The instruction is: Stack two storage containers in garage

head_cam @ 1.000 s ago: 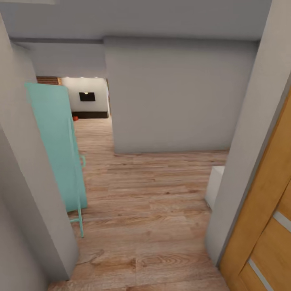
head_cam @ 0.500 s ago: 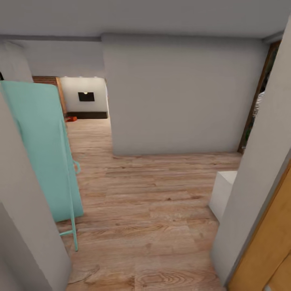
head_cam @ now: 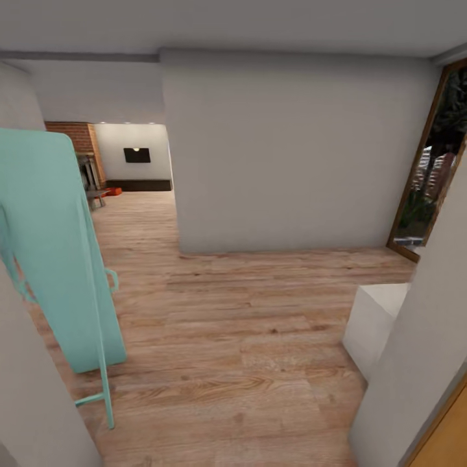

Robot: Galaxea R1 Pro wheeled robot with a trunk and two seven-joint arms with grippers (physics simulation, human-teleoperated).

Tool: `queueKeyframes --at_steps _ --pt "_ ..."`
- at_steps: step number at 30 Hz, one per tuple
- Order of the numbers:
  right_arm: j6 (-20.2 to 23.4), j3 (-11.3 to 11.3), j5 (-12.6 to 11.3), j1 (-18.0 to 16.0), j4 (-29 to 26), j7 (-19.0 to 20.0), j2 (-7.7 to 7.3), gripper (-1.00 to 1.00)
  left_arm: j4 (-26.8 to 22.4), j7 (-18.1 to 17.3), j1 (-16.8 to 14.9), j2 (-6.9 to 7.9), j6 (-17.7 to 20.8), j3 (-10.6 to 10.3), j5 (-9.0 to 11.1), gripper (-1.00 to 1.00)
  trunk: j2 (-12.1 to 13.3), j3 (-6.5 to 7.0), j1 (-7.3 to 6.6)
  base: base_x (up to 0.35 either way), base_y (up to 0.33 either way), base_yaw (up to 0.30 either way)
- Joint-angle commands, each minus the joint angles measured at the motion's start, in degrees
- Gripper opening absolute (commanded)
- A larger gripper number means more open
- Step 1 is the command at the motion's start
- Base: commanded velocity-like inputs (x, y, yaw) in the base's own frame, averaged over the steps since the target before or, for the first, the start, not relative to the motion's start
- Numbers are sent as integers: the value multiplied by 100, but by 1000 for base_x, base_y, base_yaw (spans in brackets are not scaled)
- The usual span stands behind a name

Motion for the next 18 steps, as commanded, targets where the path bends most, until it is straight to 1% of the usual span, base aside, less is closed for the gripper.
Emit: queueKeyframes --at_steps 1,7,18 --pt "-36 50 -60 -7 18 16 4 100 -6 6 1 -2 -9 24 1 100 -2 -5 3 331 0 0" --pt "-51 14 -101 -7 18 18 0 100 -6 5 1 -4 -10 20 1 100 -2 -5 3 331 0 0" --pt "-37 9 -95 -7 18 30 0 100 -6 5 1 -2 -15 21 -2 100 -2 -5 3 331 0 0"
